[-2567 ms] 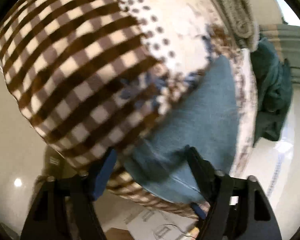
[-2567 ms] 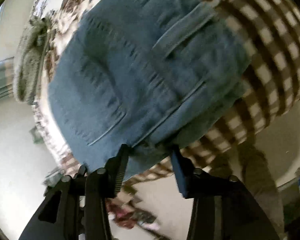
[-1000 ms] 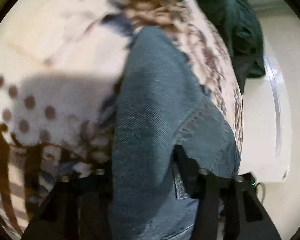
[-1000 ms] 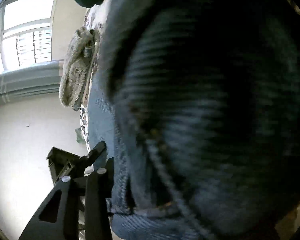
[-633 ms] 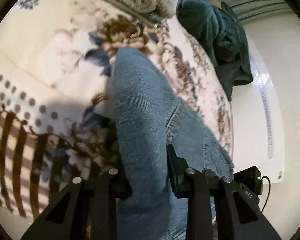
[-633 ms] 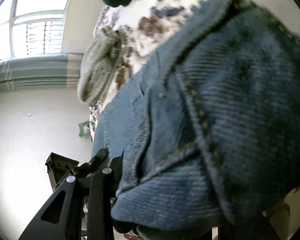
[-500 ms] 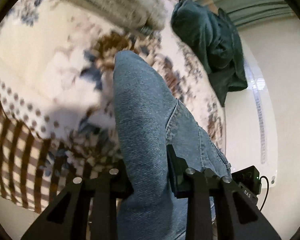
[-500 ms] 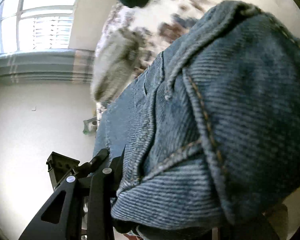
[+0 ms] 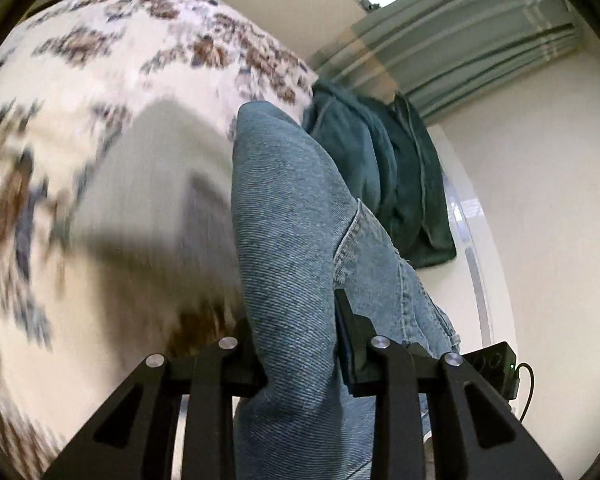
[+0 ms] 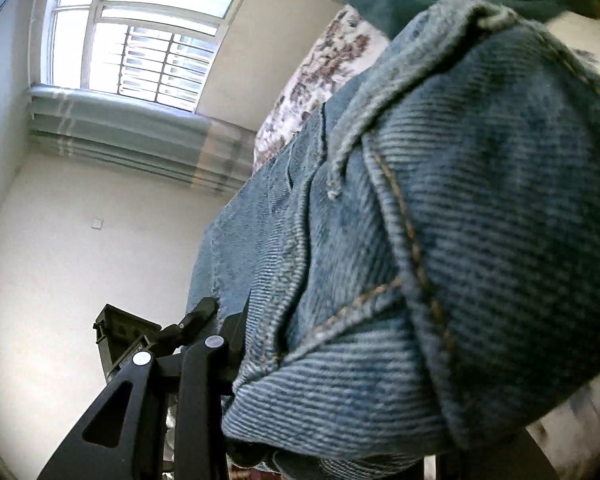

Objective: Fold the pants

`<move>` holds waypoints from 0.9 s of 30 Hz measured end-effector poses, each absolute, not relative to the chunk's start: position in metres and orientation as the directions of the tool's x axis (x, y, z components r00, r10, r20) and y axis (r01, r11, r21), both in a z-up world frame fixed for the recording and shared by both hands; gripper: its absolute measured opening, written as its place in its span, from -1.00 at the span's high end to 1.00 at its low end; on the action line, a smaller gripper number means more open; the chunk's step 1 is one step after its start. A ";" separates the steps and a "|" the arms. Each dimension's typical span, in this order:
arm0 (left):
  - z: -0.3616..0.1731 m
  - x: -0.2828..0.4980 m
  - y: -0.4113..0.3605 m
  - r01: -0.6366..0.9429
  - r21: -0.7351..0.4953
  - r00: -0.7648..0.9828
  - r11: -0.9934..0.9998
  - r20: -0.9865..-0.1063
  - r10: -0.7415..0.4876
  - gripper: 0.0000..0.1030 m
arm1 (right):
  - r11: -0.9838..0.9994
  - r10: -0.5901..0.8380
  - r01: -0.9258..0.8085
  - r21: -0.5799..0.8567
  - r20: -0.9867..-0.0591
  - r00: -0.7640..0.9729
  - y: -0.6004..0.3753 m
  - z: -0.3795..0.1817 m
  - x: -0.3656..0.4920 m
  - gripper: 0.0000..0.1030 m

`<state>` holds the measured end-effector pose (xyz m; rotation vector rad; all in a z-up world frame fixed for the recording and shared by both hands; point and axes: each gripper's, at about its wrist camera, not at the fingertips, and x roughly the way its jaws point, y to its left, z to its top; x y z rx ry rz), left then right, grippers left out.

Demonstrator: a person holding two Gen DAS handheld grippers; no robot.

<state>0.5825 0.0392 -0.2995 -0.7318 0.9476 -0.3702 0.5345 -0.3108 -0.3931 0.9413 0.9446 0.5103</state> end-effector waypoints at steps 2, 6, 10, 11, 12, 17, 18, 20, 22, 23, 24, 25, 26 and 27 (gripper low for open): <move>-0.303 0.632 0.064 -0.008 -0.693 0.557 0.721 -0.602 -0.572 0.52 | 0.510 0.732 0.005 0.860 -0.437 0.522 -0.299 -0.401 0.566 0.28; -0.334 0.701 0.105 0.005 -0.681 0.565 0.732 -0.602 -0.564 0.52 | 0.506 0.732 -0.009 0.862 -0.425 0.532 -0.250 -0.449 0.662 0.28; -0.391 0.746 0.125 -0.025 -0.637 0.535 0.770 -0.659 -0.528 0.52 | 0.523 0.734 0.056 0.850 -0.483 0.478 -0.205 -0.524 0.750 0.28; -0.408 0.752 0.130 -0.041 -0.625 0.515 0.779 -0.682 -0.520 0.51 | 0.537 0.730 0.078 0.840 -0.510 0.455 -0.201 -0.540 0.756 0.25; -0.425 0.757 0.133 -0.054 -0.606 0.489 0.794 -0.709 -0.508 0.51 | 0.553 0.727 0.097 0.827 -0.536 0.429 -0.199 -0.557 0.762 0.21; -0.446 0.752 0.142 -0.048 -0.601 0.458 0.798 -0.723 -0.517 0.37 | 0.641 0.684 0.098 0.762 -0.624 0.379 -0.196 -0.566 0.771 -0.33; -0.446 0.751 0.142 -0.049 -0.598 0.452 0.800 -0.728 -0.516 0.32 | 0.660 0.670 0.102 0.744 -0.644 0.369 -0.196 -0.564 0.771 -0.34; -0.445 0.748 0.141 -0.052 -0.590 0.442 0.806 -0.737 -0.511 0.31 | 0.684 0.652 0.110 0.721 -0.673 0.350 -0.207 -0.552 0.751 -0.37; -0.441 0.744 0.142 -0.069 -0.585 0.434 0.808 -0.747 -0.503 0.30 | 0.700 0.637 0.136 0.701 -0.699 0.325 -0.212 -0.550 0.734 -0.37; -0.439 0.743 0.143 -0.078 -0.582 0.433 0.810 -0.751 -0.498 0.30 | 0.703 0.624 0.155 0.694 -0.706 0.335 -0.213 -0.548 0.728 -0.35; -0.439 0.743 0.145 -0.087 -0.578 0.434 0.812 -0.755 -0.491 0.30 | 0.691 0.632 0.167 0.704 -0.699 0.335 -0.211 -0.546 0.729 -0.27; -0.439 0.743 0.146 -0.094 -0.573 0.435 0.814 -0.759 -0.484 0.30 | 0.680 0.641 0.182 0.710 -0.697 0.322 -0.209 -0.549 0.729 -0.20; -0.439 0.745 0.147 -0.102 -0.566 0.434 0.818 -0.765 -0.476 0.30 | 0.678 0.642 0.189 0.710 -0.698 0.317 -0.209 -0.540 0.713 -0.20; -0.439 0.747 0.146 -0.104 -0.554 0.429 0.826 -0.774 -0.465 0.30 | 0.689 0.632 0.191 0.700 -0.708 0.314 -0.202 -0.540 0.716 -0.20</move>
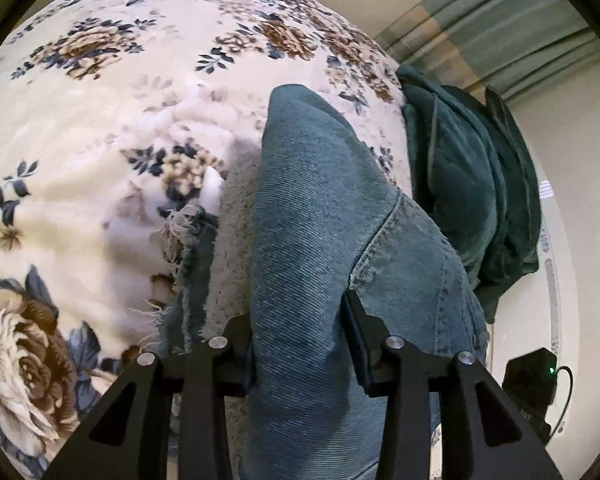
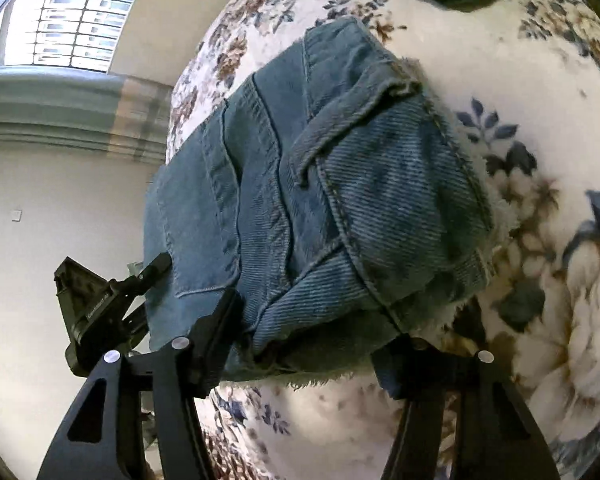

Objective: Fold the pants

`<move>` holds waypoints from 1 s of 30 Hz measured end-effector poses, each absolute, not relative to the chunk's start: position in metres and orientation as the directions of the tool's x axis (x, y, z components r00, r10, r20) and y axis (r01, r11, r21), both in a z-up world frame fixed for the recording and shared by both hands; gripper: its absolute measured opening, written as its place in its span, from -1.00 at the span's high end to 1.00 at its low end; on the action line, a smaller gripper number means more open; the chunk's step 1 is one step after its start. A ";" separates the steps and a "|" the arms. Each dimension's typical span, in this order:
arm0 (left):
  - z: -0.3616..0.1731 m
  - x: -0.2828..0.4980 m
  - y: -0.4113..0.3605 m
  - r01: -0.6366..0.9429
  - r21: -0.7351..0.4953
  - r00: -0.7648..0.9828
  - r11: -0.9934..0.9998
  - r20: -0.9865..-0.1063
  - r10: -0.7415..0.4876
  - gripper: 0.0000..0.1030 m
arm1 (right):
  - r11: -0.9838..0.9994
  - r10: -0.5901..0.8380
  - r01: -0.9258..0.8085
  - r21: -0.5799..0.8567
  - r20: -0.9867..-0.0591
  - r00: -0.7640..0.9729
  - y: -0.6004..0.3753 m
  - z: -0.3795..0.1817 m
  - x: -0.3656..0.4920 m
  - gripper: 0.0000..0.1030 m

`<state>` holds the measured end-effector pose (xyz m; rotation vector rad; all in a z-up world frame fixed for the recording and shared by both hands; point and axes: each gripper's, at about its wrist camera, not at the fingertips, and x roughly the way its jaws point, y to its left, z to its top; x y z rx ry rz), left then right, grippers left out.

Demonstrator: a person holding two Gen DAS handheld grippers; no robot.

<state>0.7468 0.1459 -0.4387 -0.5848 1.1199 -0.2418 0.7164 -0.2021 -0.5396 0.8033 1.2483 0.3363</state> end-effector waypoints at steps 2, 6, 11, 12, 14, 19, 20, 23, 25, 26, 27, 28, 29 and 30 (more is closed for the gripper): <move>-0.435 0.748 0.142 -0.110 -0.531 0.419 0.840 -0.791 -0.446 0.30 | 0.726 0.592 0.199 0.658 -0.746 0.305 -0.190 -0.523 0.710 -0.37; -0.415 0.738 0.128 -0.135 -0.425 0.411 0.895 -0.846 -0.340 0.25 | 0.862 0.412 0.183 0.472 -0.865 0.287 -0.182 -0.483 0.699 -1.00; -0.380 0.707 0.094 -0.121 -0.211 0.400 0.970 -0.905 -0.147 -0.37 | 0.970 0.141 0.139 0.197 -0.933 0.332 -0.195 -0.414 0.686 -1.00; -0.375 0.700 0.089 -0.117 -0.191 0.402 0.975 -0.906 -0.129 -0.49 | 0.978 0.107 0.135 0.162 -0.932 0.347 -0.200 -0.401 0.680 -1.00; -0.362 0.686 0.078 -0.115 -0.139 0.403 0.984 -0.912 -0.081 -0.60 | 0.990 0.018 0.125 0.070 -0.926 0.378 -0.203 -0.375 0.670 -1.00; -0.323 0.646 0.060 -0.134 -0.077 0.434 0.988 -0.901 -0.011 -0.61 | 0.996 -0.068 0.089 -0.030 -0.886 0.459 -0.215 -0.296 0.627 -1.00; -0.313 0.638 0.057 -0.137 -0.076 0.440 0.988 -0.898 -0.008 -0.61 | 0.996 -0.067 0.080 -0.033 -0.878 0.473 -0.217 -0.281 0.617 -1.00; -0.276 0.606 0.048 -0.147 -0.077 0.477 0.986 -0.879 0.003 -0.61 | 0.997 -0.062 0.061 -0.036 -0.856 0.514 -0.224 -0.232 0.585 -1.00; -0.251 0.586 0.041 -0.145 -0.079 0.508 0.986 -0.861 0.005 -0.61 | 0.998 -0.056 0.050 -0.034 -0.837 0.544 -0.232 -0.201 0.559 -1.00; -0.238 0.576 0.037 -0.147 -0.080 0.524 0.986 -0.852 0.009 -0.61 | 0.998 -0.056 0.045 -0.036 -0.827 0.559 -0.235 -0.186 0.544 -1.00; -0.223 0.563 0.033 -0.148 -0.075 0.541 0.986 -0.841 0.018 -0.61 | 0.998 -0.055 0.040 -0.038 -0.819 0.571 -0.238 -0.173 0.533 -1.00; -0.209 0.550 0.029 -0.147 -0.076 0.556 0.986 -0.831 0.018 -0.61 | 0.999 -0.050 0.033 -0.038 -0.811 0.583 -0.241 -0.159 0.521 -1.00; -0.197 0.540 0.024 -0.144 -0.081 0.569 0.986 -0.822 0.016 -0.61 | 0.999 -0.045 0.025 -0.037 -0.804 0.593 -0.245 -0.146 0.507 -1.00; -0.182 0.526 0.021 -0.147 -0.079 0.586 0.986 -0.810 0.023 -0.61 | 0.999 -0.044 0.018 -0.042 -0.795 0.605 -0.248 -0.131 0.492 -1.00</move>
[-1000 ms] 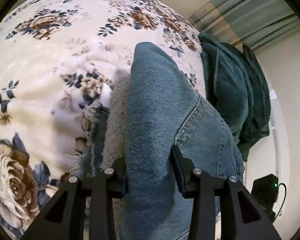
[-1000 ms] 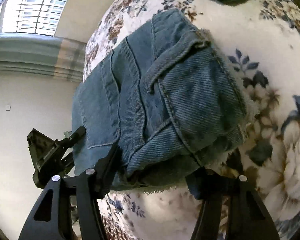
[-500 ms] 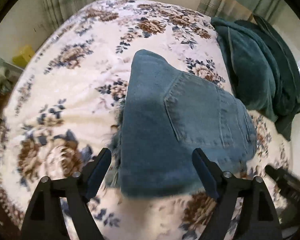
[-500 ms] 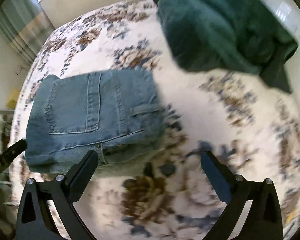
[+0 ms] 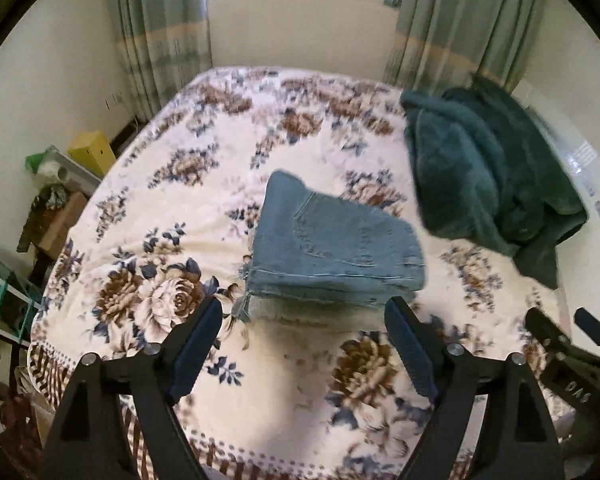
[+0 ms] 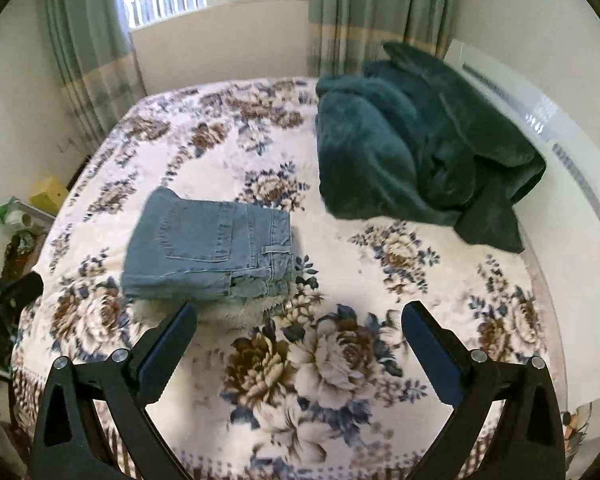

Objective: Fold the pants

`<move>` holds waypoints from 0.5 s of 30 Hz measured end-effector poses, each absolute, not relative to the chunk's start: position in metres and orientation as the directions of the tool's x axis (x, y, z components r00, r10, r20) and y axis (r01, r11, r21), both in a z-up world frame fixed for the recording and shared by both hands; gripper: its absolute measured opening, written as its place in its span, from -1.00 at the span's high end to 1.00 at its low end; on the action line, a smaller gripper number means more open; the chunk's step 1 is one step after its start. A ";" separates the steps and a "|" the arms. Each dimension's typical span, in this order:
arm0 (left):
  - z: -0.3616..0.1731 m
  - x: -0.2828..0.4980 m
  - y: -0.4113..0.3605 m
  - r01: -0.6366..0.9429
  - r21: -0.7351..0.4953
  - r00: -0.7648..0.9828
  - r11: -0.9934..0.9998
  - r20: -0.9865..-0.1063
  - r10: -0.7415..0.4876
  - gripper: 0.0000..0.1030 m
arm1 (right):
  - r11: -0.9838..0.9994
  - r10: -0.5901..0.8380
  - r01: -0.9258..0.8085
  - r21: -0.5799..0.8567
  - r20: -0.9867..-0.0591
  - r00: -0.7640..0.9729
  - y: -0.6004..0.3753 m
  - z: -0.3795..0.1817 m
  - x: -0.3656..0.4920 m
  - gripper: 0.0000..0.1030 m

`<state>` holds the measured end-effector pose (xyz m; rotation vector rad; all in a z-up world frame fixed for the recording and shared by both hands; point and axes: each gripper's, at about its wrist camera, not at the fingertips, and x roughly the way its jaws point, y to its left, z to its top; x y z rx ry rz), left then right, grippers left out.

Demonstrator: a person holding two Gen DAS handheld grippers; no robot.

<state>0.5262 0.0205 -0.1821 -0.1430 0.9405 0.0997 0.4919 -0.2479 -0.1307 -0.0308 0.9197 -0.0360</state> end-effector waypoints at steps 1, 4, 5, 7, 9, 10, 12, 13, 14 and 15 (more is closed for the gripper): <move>-0.167 0.512 0.016 -0.150 -0.075 0.602 0.986 -0.798 0.031 -0.61 | 0.999 -0.045 0.013 -0.048 -0.783 0.620 -0.250 -0.115 0.477 -1.00; -0.129 0.474 0.008 -0.161 -0.066 0.641 0.985 -0.765 0.054 -0.61 | 0.999 -0.036 -0.005 -0.052 -0.746 0.665 -0.259 -0.068 0.430 -1.00; -0.118 0.463 0.006 -0.163 -0.063 0.653 0.985 -0.755 0.060 -0.61 | 0.998 -0.036 -0.010 -0.058 -0.732 0.681 -0.261 -0.052 0.414 -1.00; -0.095 0.437 0.002 -0.170 -0.057 0.682 0.984 -0.727 0.076 -0.61 | 0.997 -0.035 -0.019 -0.069 -0.704 0.710 -0.266 -0.027 0.385 -1.00; -0.078 0.415 -0.001 -0.171 -0.046 0.702 0.984 -0.707 0.089 -0.61 | 0.996 -0.035 -0.029 -0.083 -0.673 0.739 -0.268 0.002 0.353 -1.00; -0.069 0.403 -0.002 -0.174 -0.045 0.711 0.984 -0.697 0.094 -0.61 | 0.996 -0.036 -0.031 -0.089 -0.663 0.748 -0.267 0.012 0.342 -1.00; -0.056 0.386 -0.003 -0.169 -0.044 0.722 0.985 -0.685 0.093 -0.61 | 0.995 -0.028 -0.038 -0.088 -0.645 0.764 -0.266 0.033 0.316 -1.00; -0.051 0.379 -0.003 -0.167 -0.045 0.728 0.985 -0.679 0.092 -0.61 | 0.995 -0.028 -0.038 -0.088 -0.638 0.770 -0.265 0.043 0.305 -1.00; -0.045 0.371 -0.003 -0.168 -0.039 0.735 0.985 -0.670 0.099 -0.61 | 0.996 -0.023 -0.038 -0.083 -0.630 0.777 -0.264 0.053 0.292 -1.00; -0.039 0.363 -0.002 -0.167 -0.032 0.740 0.985 -0.665 0.103 -0.61 | 0.996 -0.019 -0.039 -0.079 -0.622 0.783 -0.264 0.060 0.282 -1.00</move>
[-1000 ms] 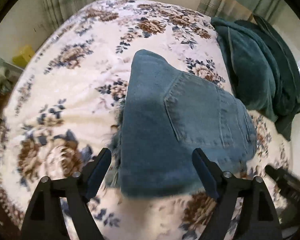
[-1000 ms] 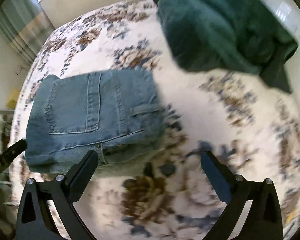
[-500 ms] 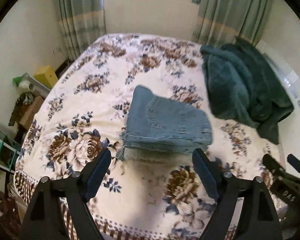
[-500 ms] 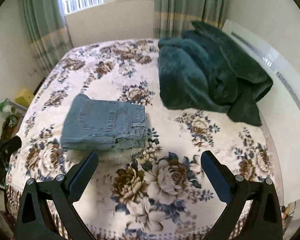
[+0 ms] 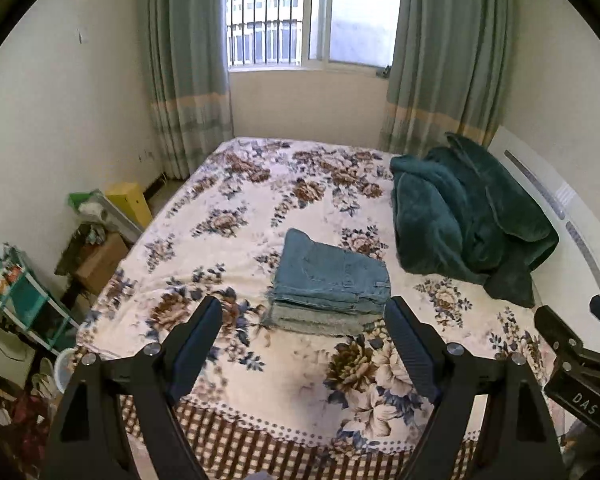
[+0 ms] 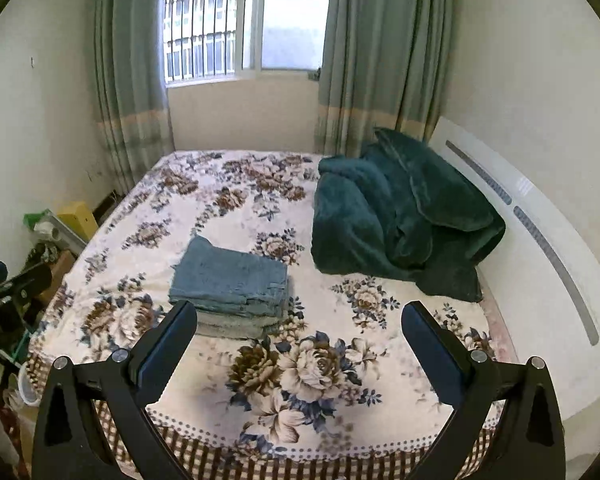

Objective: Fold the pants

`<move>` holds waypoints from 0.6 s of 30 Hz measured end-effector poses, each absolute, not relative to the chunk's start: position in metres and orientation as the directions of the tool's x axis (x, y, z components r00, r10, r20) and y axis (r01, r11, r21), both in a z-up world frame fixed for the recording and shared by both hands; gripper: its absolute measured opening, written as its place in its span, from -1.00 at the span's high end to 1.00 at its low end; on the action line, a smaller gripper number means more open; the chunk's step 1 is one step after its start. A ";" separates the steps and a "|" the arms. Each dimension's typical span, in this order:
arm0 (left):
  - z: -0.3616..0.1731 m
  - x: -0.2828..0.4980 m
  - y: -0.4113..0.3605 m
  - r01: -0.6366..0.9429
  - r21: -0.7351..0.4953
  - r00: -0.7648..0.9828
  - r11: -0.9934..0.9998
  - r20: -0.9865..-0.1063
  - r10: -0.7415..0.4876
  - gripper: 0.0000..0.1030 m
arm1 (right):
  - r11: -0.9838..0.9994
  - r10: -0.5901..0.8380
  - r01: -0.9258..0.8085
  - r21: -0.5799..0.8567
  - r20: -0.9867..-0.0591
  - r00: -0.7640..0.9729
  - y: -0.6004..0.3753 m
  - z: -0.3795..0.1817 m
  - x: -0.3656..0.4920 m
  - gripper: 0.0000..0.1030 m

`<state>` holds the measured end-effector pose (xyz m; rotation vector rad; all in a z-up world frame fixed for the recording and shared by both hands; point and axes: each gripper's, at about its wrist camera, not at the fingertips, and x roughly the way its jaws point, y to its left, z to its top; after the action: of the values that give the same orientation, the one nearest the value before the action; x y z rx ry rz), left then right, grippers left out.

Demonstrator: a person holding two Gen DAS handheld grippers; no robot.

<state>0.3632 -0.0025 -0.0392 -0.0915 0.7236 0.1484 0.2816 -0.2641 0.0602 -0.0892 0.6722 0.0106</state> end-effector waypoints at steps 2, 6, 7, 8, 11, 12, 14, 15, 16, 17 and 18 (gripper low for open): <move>-0.031 0.351 0.000 -0.165 -0.034 0.751 0.986 -0.652 0.103 -0.61 | 0.996 -0.019 -0.038 -0.080 -0.604 0.796 -0.262 0.075 0.262 -1.00; -0.018 0.330 0.003 -0.155 -0.032 0.767 0.987 -0.634 0.100 -0.61 | 0.997 -0.010 -0.038 -0.071 -0.579 0.815 -0.259 0.101 0.230 -1.00; -0.015 0.326 0.003 -0.150 -0.028 0.769 0.988 -0.632 0.099 -0.61 | 0.997 -0.002 -0.040 -0.062 -0.573 0.819 -0.259 0.107 0.223 -1.00; -0.014 0.322 0.003 -0.146 -0.031 0.771 0.989 -0.629 0.094 -0.61 | 0.998 0.002 -0.042 -0.056 -0.570 0.822 -0.260 0.111 0.219 -1.00; -0.012 0.315 0.002 -0.134 -0.021 0.778 0.991 -0.621 0.093 -0.61 | 0.997 0.007 -0.045 -0.055 -0.558 0.830 -0.259 0.122 0.206 -1.00; -0.011 0.311 0.002 -0.131 -0.022 0.780 0.991 -0.620 0.089 -0.61 | 0.998 0.010 -0.047 -0.051 -0.556 0.831 -0.259 0.126 0.201 -1.00; -0.011 0.307 0.002 -0.132 -0.021 0.780 0.991 -0.619 0.091 -0.61 | 0.997 0.010 -0.049 -0.055 -0.555 0.832 -0.258 0.129 0.196 -1.00; -0.011 0.306 0.002 -0.131 -0.023 0.780 0.991 -0.619 0.089 -0.61 | 0.997 0.009 -0.049 -0.057 -0.554 0.833 -0.258 0.130 0.194 -1.00; -0.012 0.307 0.002 -0.129 -0.024 0.779 0.991 -0.621 0.087 -0.74 | 0.997 0.012 -0.051 -0.056 -0.558 0.830 -0.257 0.130 0.194 -1.00; -0.012 0.305 0.001 -0.130 -0.022 0.776 0.991 -0.624 0.088 -0.89 | 0.997 0.018 -0.057 -0.053 -0.564 0.825 -0.256 0.130 0.192 -1.00; -0.011 0.303 0.000 -0.131 -0.016 0.776 0.991 -0.624 0.092 -1.00 | 0.997 0.024 -0.062 -0.048 -0.569 0.822 -0.257 0.129 0.194 -1.00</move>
<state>0.3026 -0.0003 -0.0107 -0.0598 0.6716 0.1206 0.1936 -0.2566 0.1291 -0.0653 0.6041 0.0454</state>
